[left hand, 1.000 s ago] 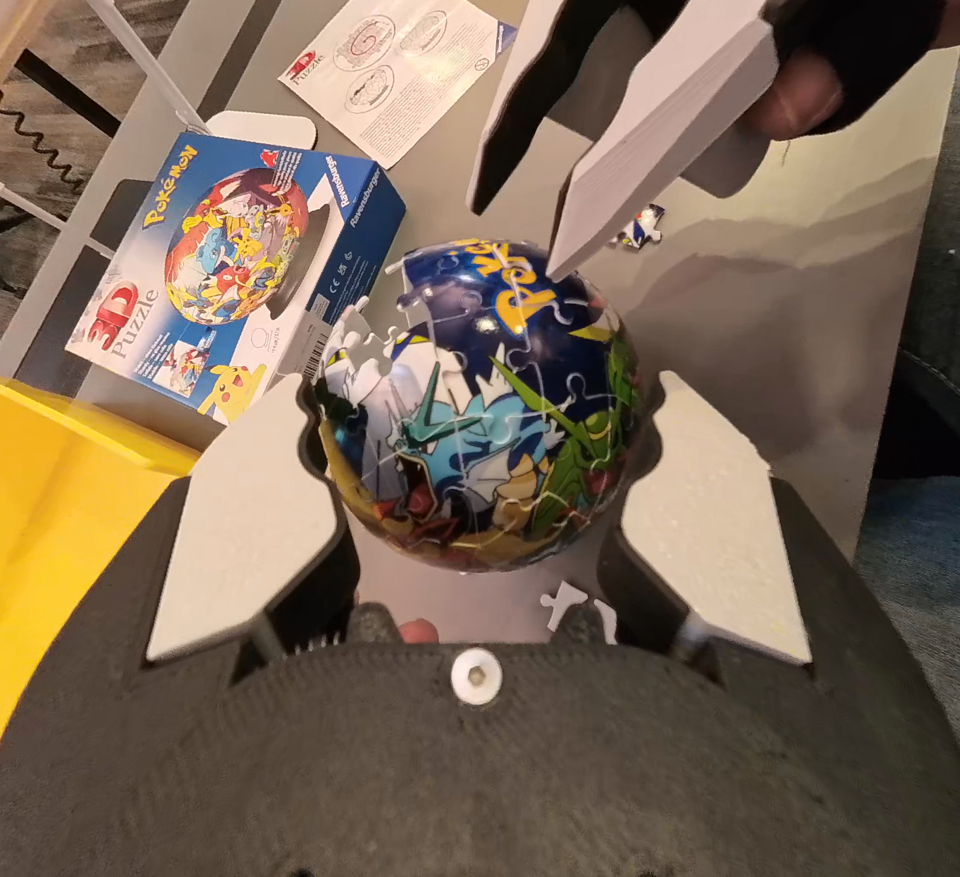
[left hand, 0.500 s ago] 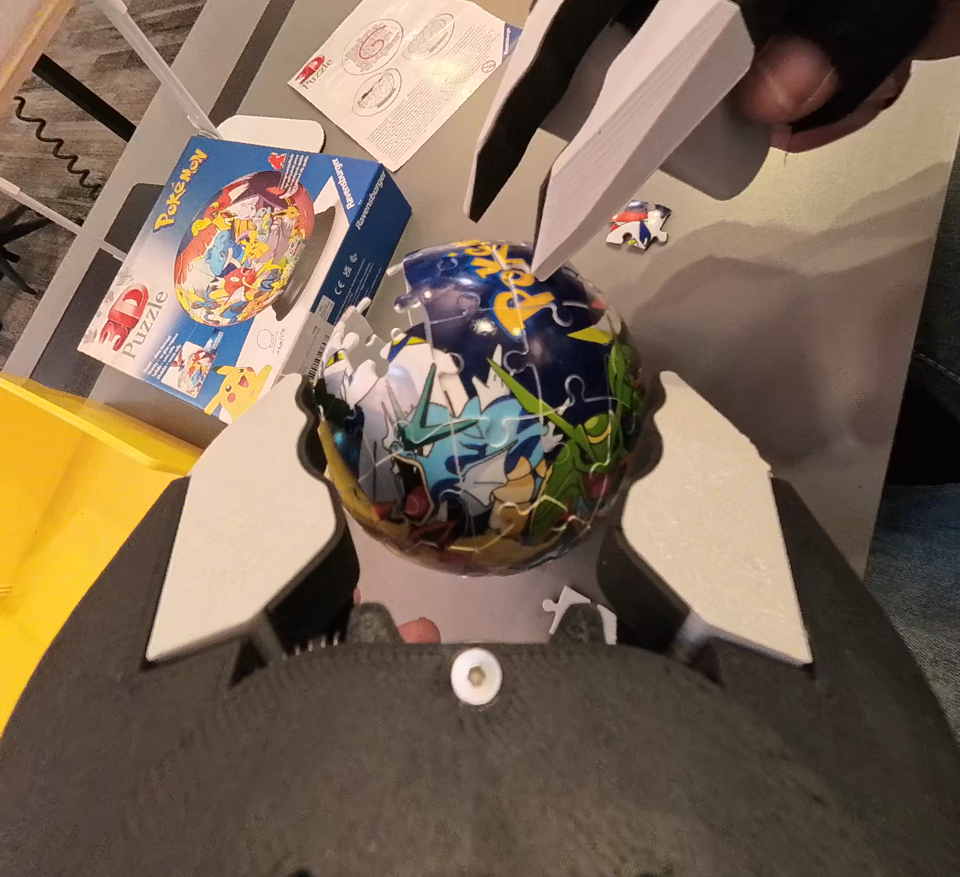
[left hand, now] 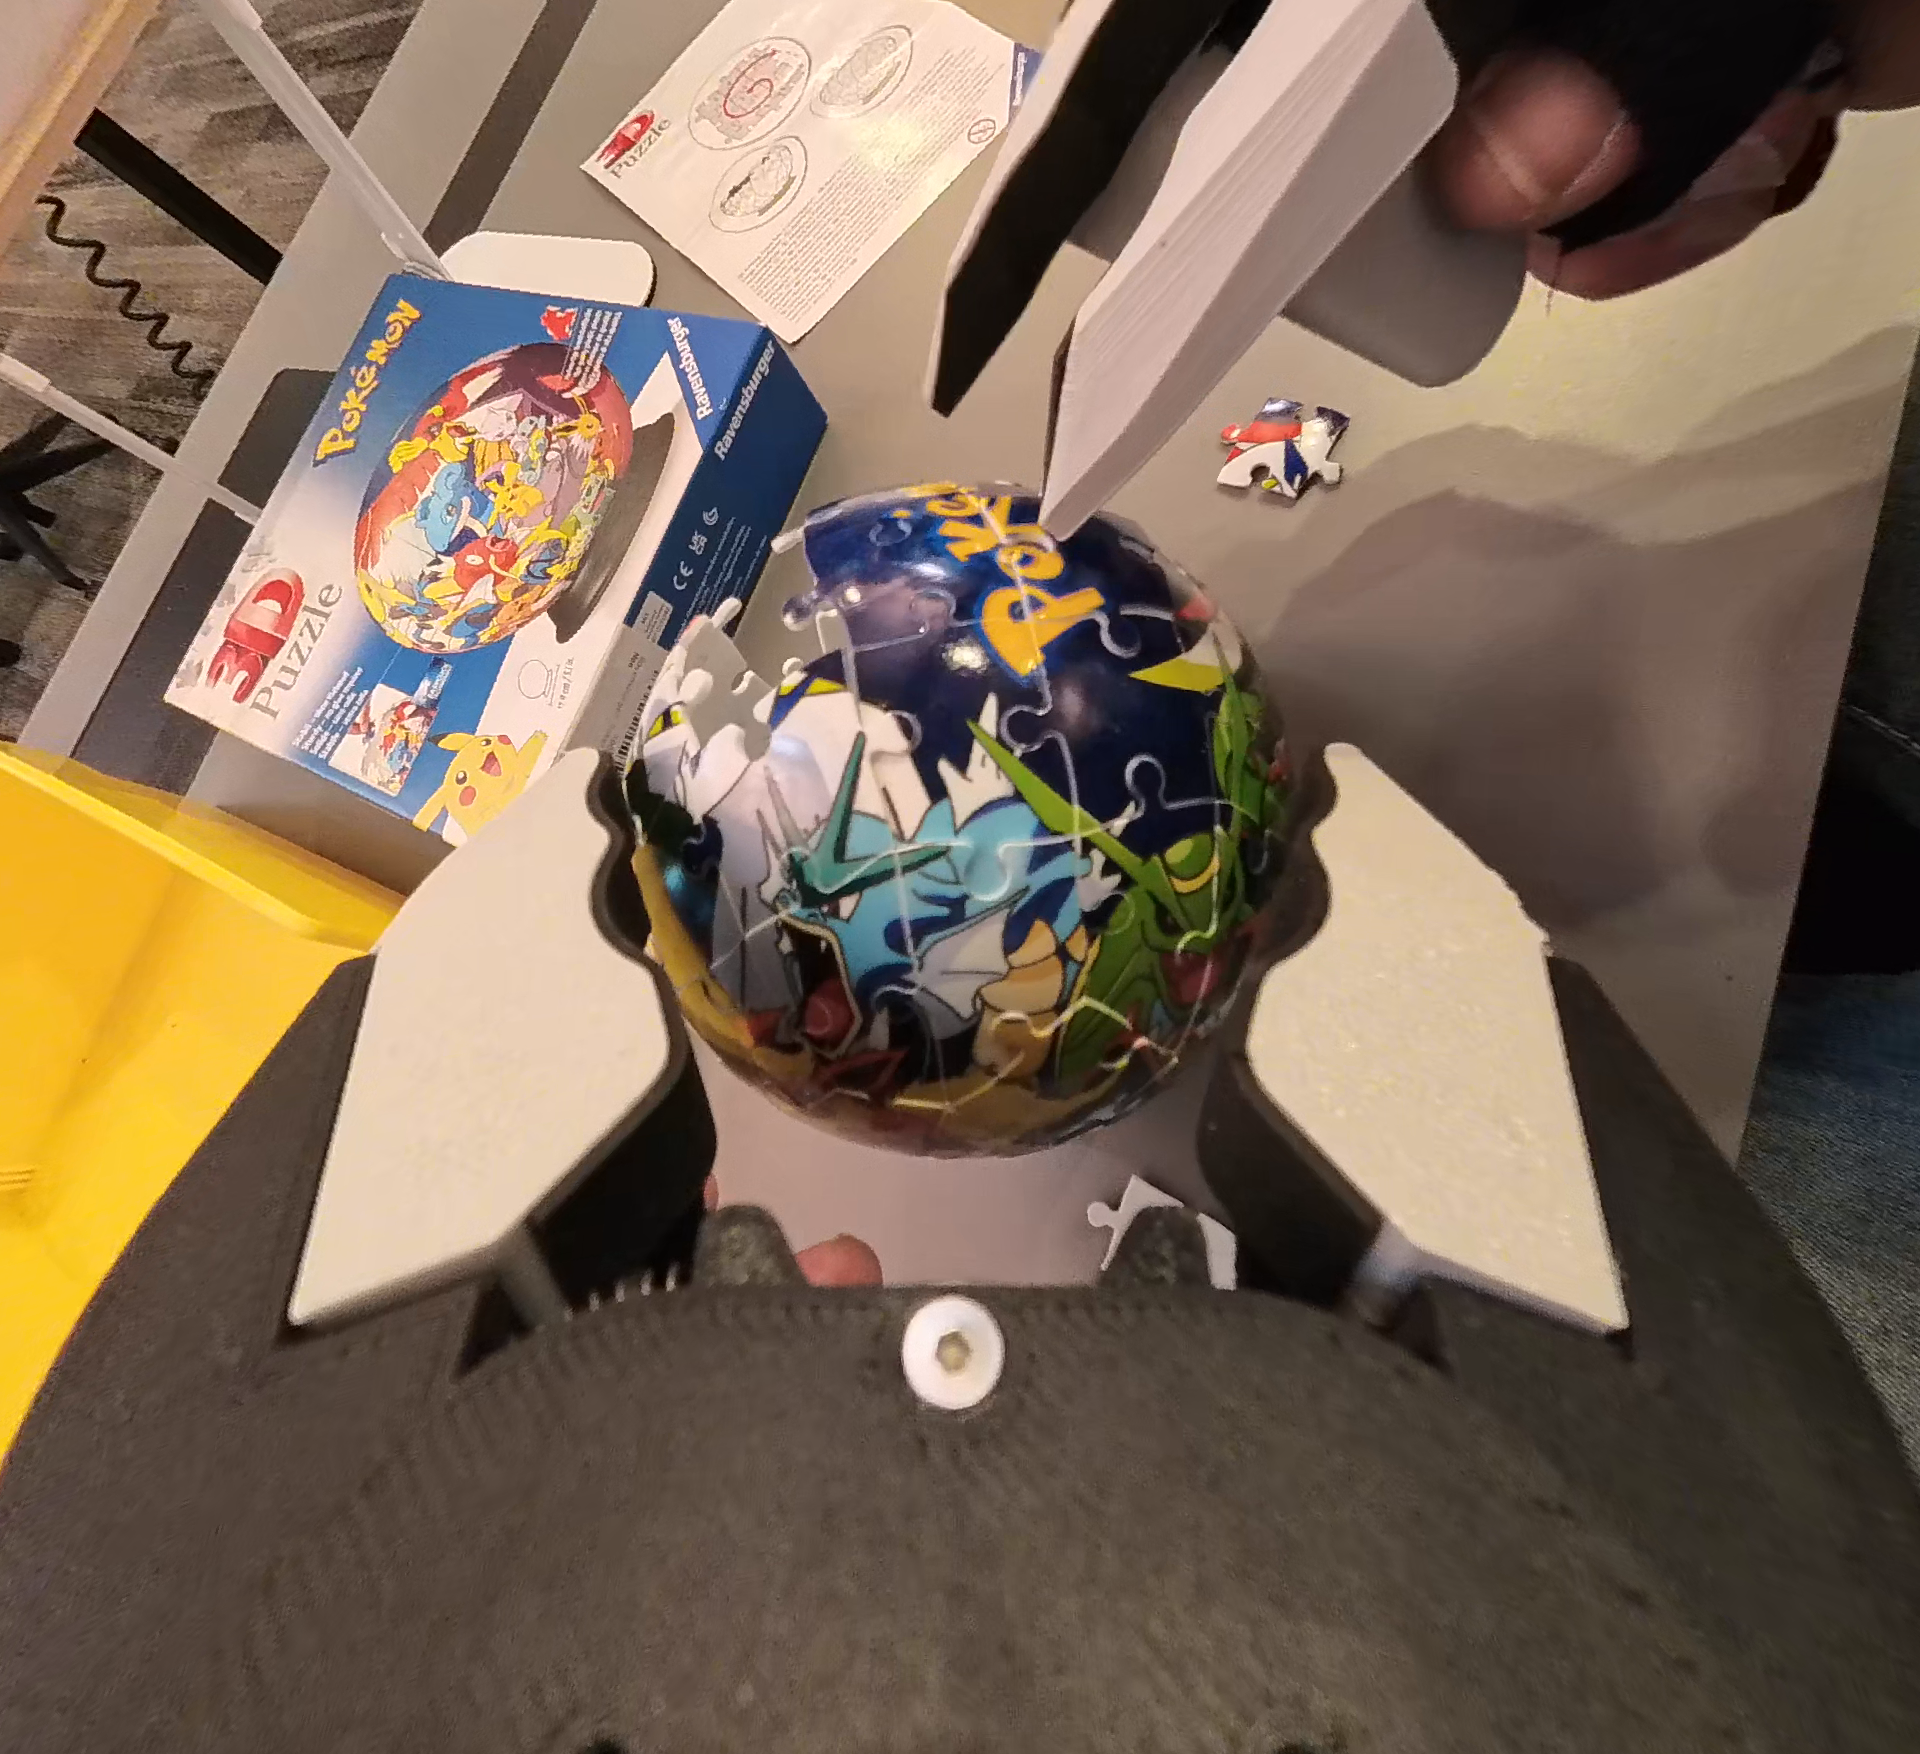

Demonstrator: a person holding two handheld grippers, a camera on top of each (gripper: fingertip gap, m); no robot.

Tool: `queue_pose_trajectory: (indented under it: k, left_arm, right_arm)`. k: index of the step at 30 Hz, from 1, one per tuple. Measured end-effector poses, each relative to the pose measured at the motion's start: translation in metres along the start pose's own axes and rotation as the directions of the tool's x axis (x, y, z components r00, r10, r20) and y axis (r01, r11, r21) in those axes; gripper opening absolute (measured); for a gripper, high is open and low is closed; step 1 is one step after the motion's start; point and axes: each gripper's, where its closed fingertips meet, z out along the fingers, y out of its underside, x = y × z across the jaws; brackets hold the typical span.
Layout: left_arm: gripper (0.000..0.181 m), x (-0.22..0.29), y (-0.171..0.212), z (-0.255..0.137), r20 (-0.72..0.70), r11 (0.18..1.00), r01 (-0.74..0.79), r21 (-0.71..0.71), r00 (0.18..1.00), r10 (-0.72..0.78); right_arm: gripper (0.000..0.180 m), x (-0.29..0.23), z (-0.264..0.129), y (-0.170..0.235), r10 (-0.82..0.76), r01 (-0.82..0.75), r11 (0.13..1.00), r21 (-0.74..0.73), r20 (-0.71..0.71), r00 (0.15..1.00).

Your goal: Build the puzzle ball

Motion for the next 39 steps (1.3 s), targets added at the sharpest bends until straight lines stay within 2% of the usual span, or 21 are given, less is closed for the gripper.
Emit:
queue_pose_trajectory:
  k: [8,17,39]
  left_arm:
    - [0.118,0.0,0.0,0.0,0.005,1.0,-0.006,-0.004,1.0,0.006]
    - [0.119,0.0,0.0,0.001,0.011,1.0,-0.014,-0.004,1.0,0.014]
    - [0.119,-0.001,0.001,0.0,0.019,1.0,-0.017,-0.005,1.0,0.017]
  right_arm:
    - [0.062,0.007,-0.001,-0.001,0.025,-0.025,1.0,0.006,-0.027,0.999]
    - [0.062,0.005,-0.002,-0.005,-0.086,0.085,0.996,-0.012,-0.086,0.993]
    - [0.057,-0.002,-0.004,-0.015,-0.181,0.182,0.983,-0.006,-0.127,0.975]
